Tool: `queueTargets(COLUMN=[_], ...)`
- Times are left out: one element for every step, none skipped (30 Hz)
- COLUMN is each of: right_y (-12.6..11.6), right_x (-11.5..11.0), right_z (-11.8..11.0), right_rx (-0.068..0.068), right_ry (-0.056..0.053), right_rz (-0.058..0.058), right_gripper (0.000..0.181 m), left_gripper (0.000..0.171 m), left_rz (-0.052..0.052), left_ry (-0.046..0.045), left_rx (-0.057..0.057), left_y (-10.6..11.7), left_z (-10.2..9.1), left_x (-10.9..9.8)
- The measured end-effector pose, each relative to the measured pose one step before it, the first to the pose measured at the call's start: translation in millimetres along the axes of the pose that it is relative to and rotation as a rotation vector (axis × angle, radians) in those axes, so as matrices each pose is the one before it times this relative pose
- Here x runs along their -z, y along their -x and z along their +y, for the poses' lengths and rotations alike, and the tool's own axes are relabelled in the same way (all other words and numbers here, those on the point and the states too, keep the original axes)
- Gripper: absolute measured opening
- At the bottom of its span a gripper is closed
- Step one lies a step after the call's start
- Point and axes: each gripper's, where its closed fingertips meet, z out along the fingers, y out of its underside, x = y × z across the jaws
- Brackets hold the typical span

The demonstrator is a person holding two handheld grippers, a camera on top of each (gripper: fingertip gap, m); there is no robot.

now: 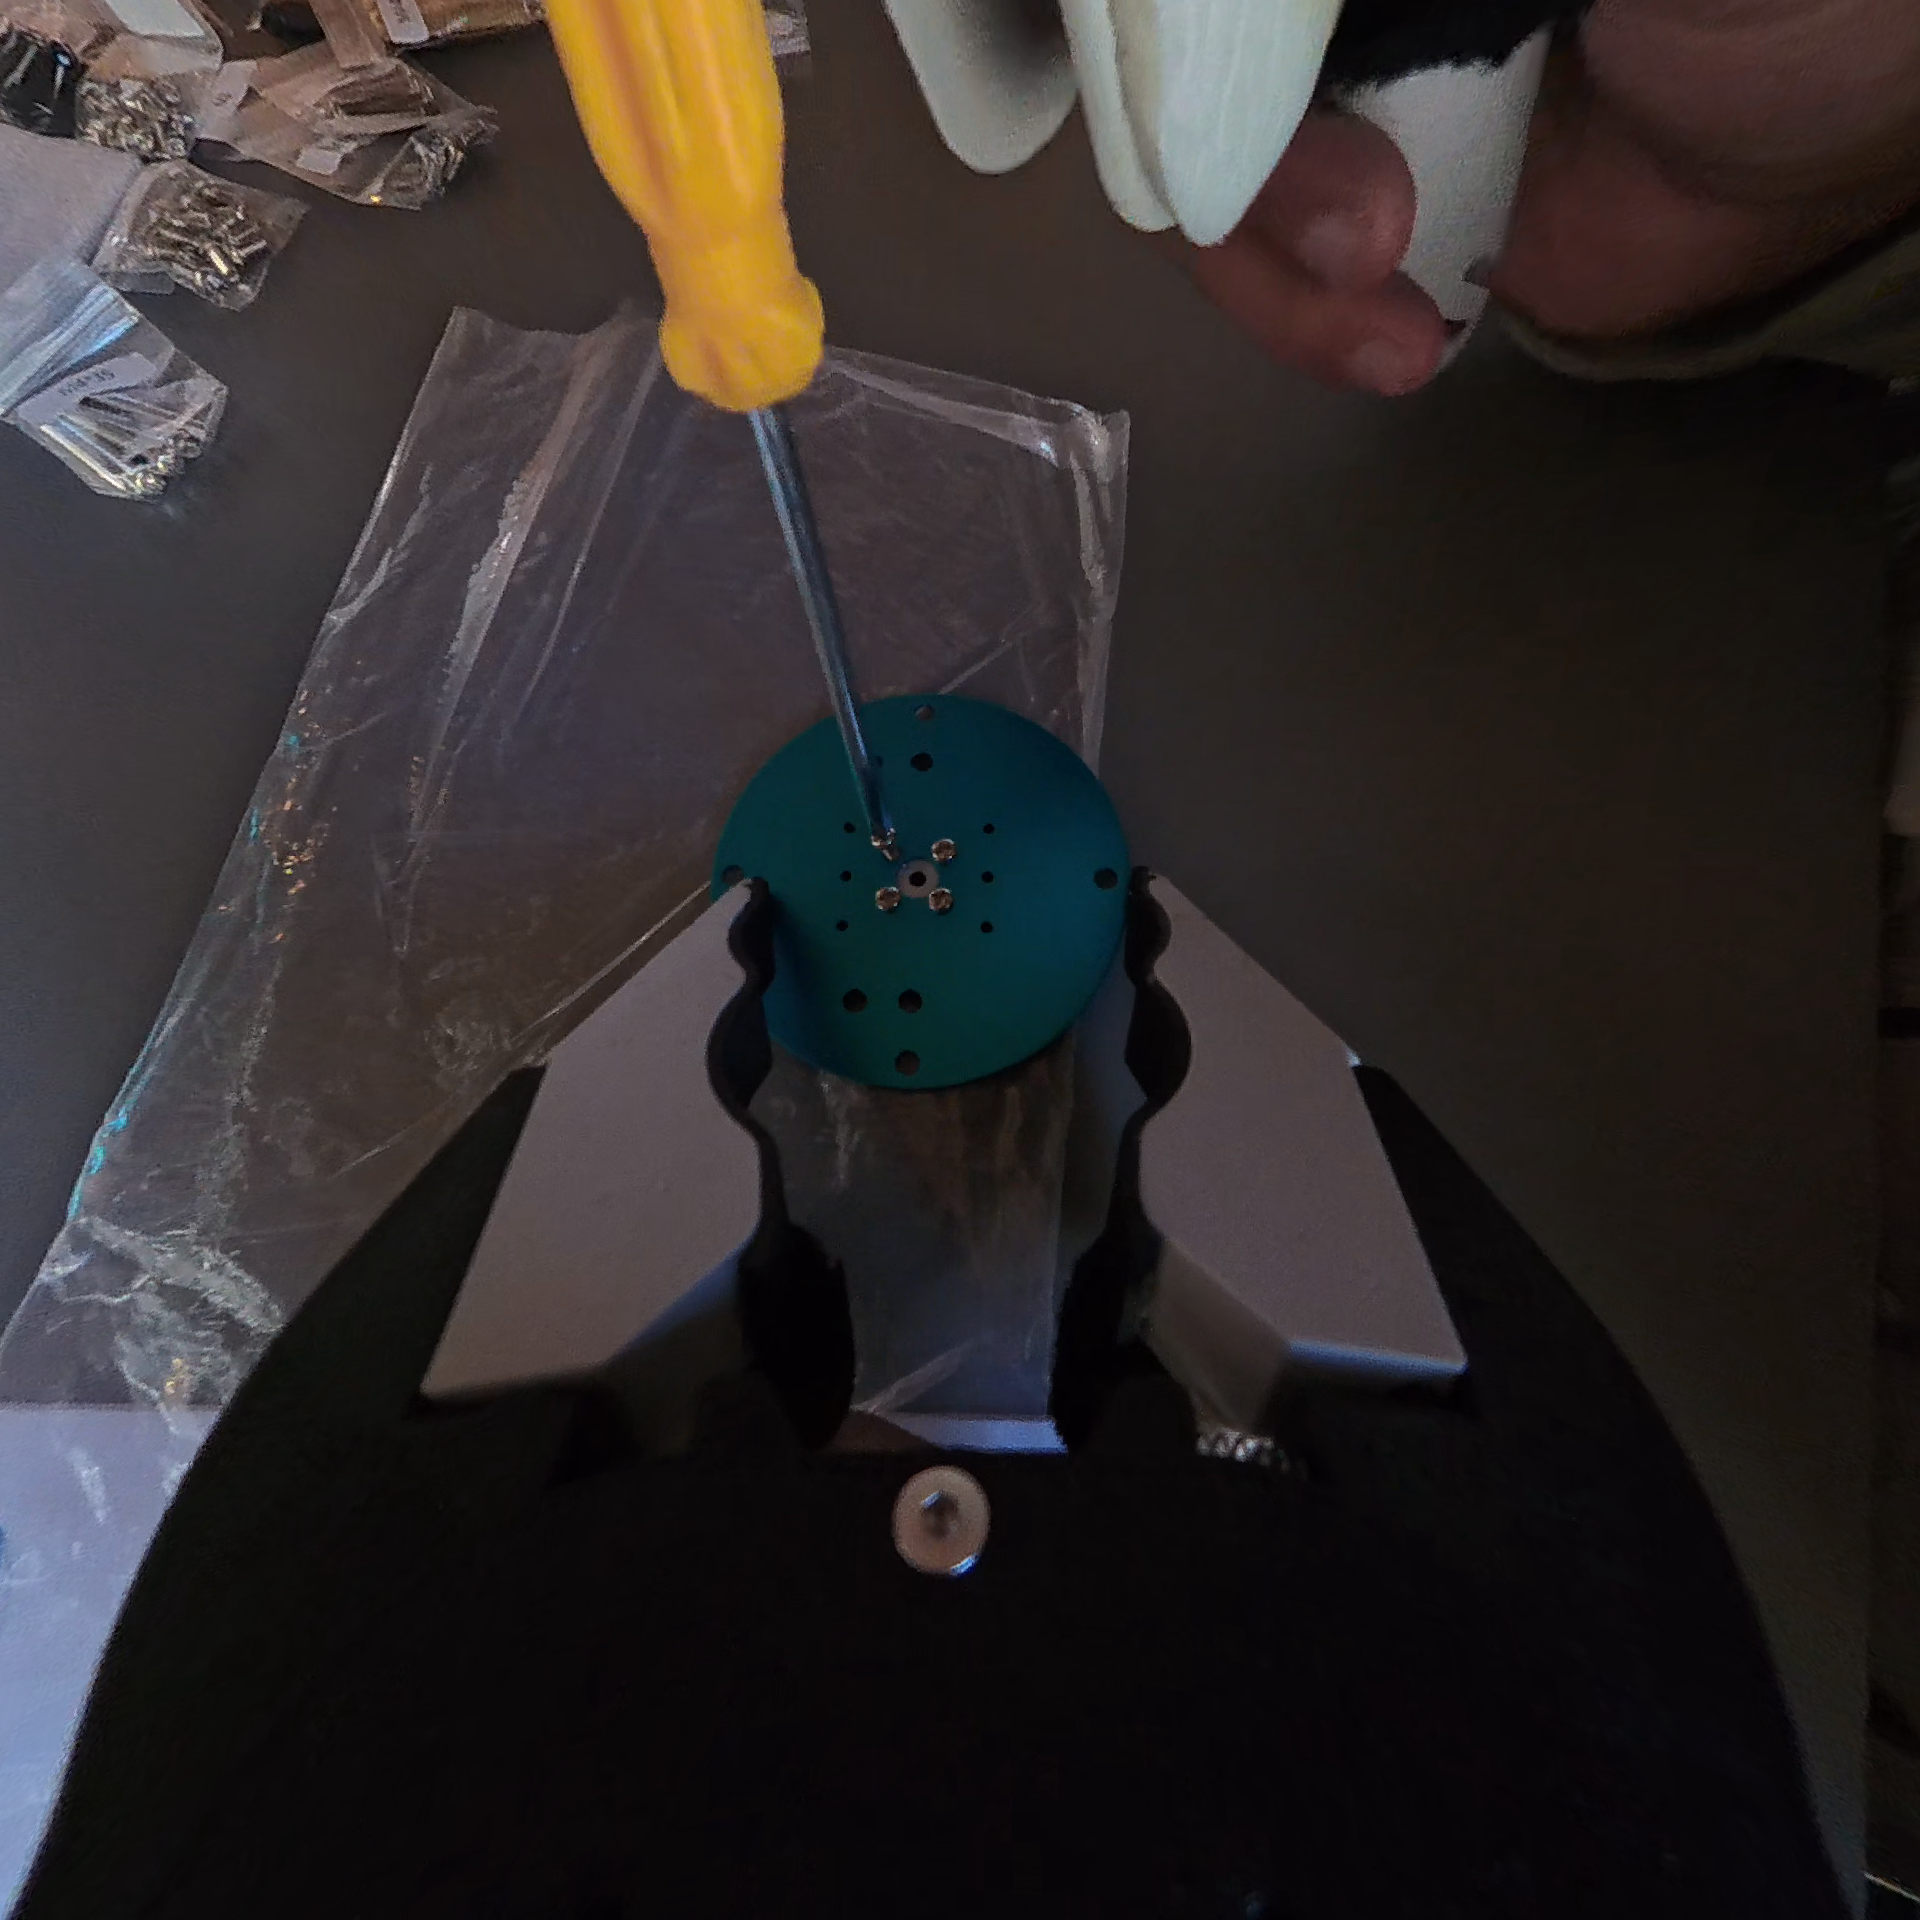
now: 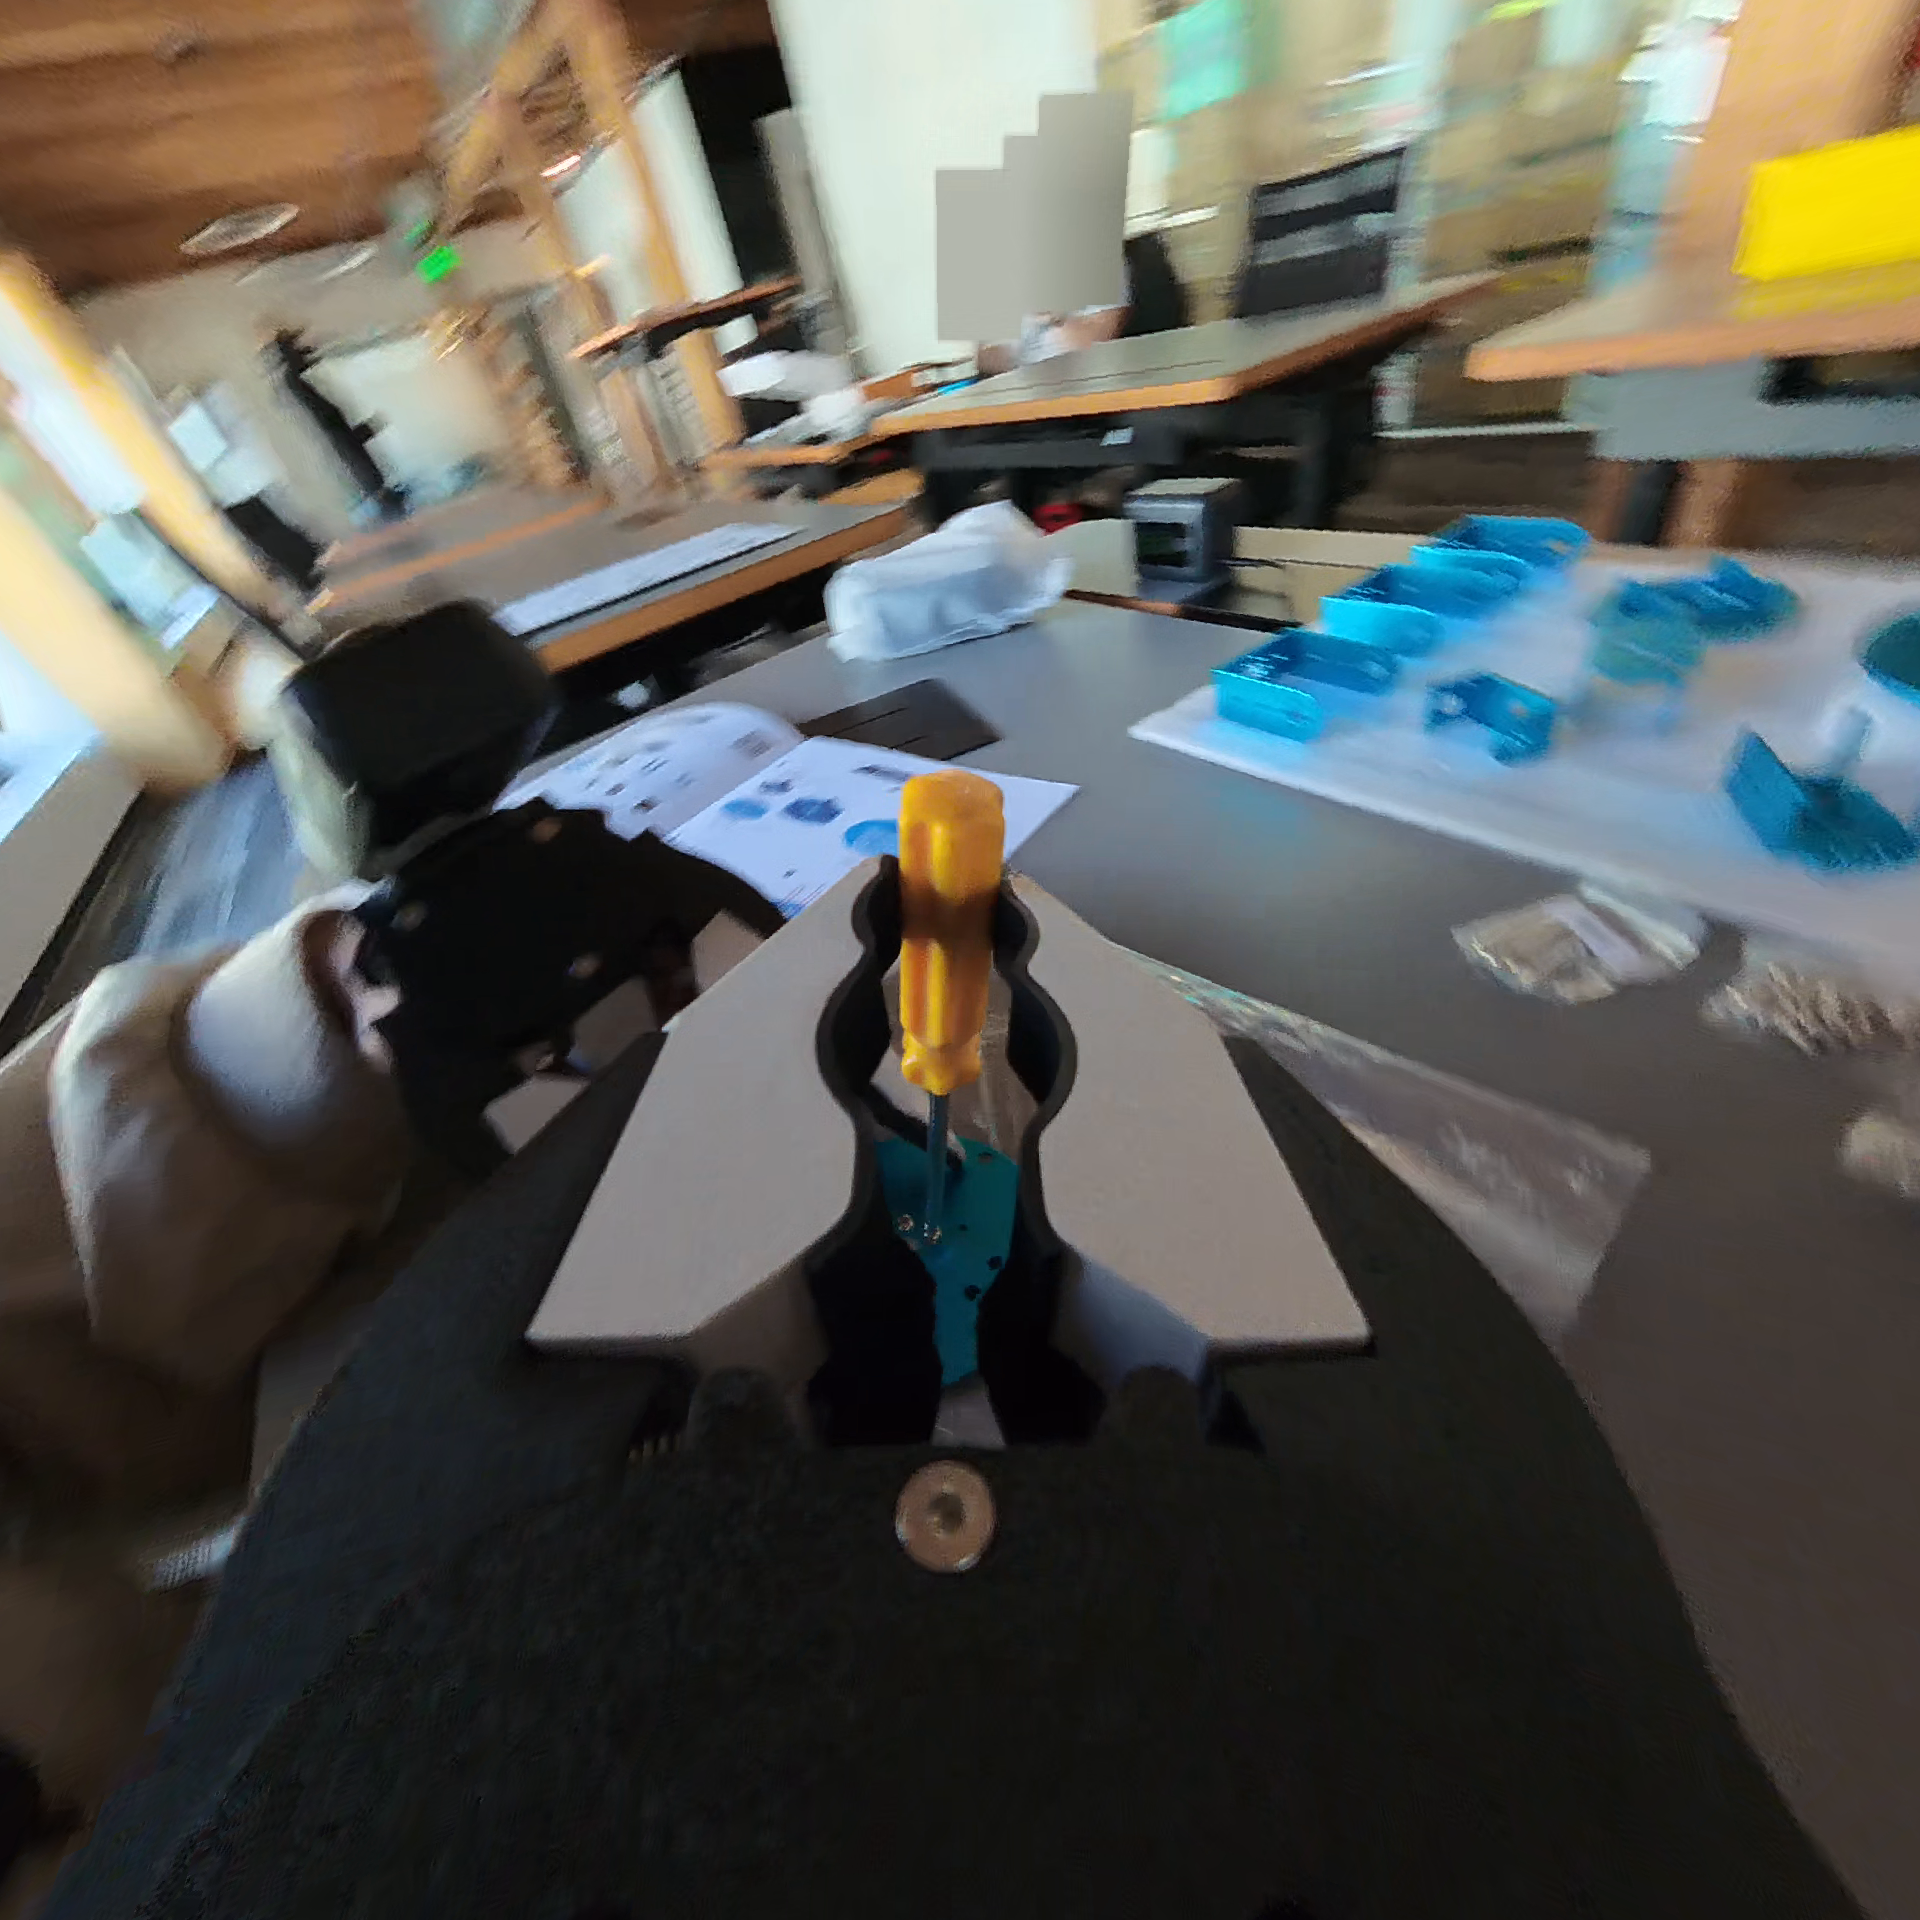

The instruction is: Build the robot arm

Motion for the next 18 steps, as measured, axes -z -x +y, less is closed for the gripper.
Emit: queueTargets(right_y=[-5.30, -3.73, -1.36, 0.44, 1.98, 2.51, 2.52, 1.53, 0.42, -0.17, -0.26, 0.64, 0.75, 2.48, 1.68, 1.11, 1.48, -0.46], right_x=[1.47, 1.27, 1.34, 1.24, 0.76, 0.63, 0.09, -0.12, -0.29, -0.51, -0.80, -0.68, -1.34, -0.67, -0.25, -0.08, 0.53, 1.63], right_z=[0.54, 0.48, 0.24, 0.12, 0.09, 0.09, 0.04, 0.13, -0.08, -0.03, -0.89, -0.02, 0.04, -0.09, -0.27, -0.25, 0.30, 0.38], right_rx=[-0.0270, -0.0293, -0.0220, -0.0042, 0.0169, 0.0256, 0.0155, 0.0030, -0.0011, 0.0004, 0.0038, 0.0071, 0.0115, 0.0118, 0.0118, 0.0116, 0.0106, 0.0021], right_ry=[-0.0076, -0.0067, -0.0067, -0.0129, -0.0113, -0.0016, 0.0048, 0.0035, 0.0033, 0.0056, 0.0113, 0.0139, 0.0129, 0.0109, 0.0072, 0.0047, 0.0039, 0.0075], right_rz=[0.0543, 0.0449, 0.0313, 0.0186, 0.0106, 0.0075, 0.0009, -0.0035, -0.0015, -0.0044, -0.0091, -0.0075, -0.0110, -0.0153, -0.0120, -0.0144, -0.0190, -0.0068], right_gripper=[0.016, 0.016, 0.016, 0.016, 0.016, 0.016, 0.015, 0.016, 0.016, 0.016, 0.016, 0.016, 0.016, 0.016, 0.016, 0.016, 0.016, 0.016], left_gripper=[0.069, 0.069, 0.070, 0.070, 0.069, 0.070, 0.070, 0.070, 0.069, 0.070, 0.069, 0.069, 0.069, 0.069, 0.069, 0.069, 0.069, 0.068], left_rz=[-0.0012, -0.0005, -0.0001, 0.0002, -0.0002, -0.0004, -0.0003, 0.0010, 0.0023, 0.0011, -0.0014, -0.0038, -0.0036, -0.0023, -0.0035, -0.0093, -0.0140, -0.0037], left_ry=[0.00131, 0.00114, 0.00091, 0.00084, 0.00071, 0.00042, 0.00057, 0.00060, 0.00014, 0.00005, 0.00091, 0.00003, -0.00278, -0.00688, -0.01585, -0.02668, -0.03225, -0.03205], left_rx=[-0.0012, -0.0008, -0.0004, 0.0007, 0.0009, 0.0012, -0.0002, 0.0009, 0.0021, 0.0001, -0.0043, -0.0081, -0.0050, -0.0009, 0.0038, 0.0083, 0.0114, 0.0113], left_y=[0.04, 0.02, -0.07, 0.12, 0.06, -0.03, 0.06, 0.09, 0.03, 0.04, 0.00, 0.00, -0.04, 0.02, 0.30, 1.18, 2.11, 0.52], left_z=[0.06, 0.04, 0.07, 0.05, 0.11, 0.06, 0.09, 0.08, -0.12, -0.13, 0.00, -0.14, -0.62, -1.44, -2.84, -5.08, -6.64, -6.96], left_x=[-0.19, -0.21, -0.15, -0.02, -0.09, 0.03, -0.10, 0.03, -0.02, -0.01, -0.07, 0.03, 0.04, 0.21, 0.49, 1.10, 1.73, 2.06])
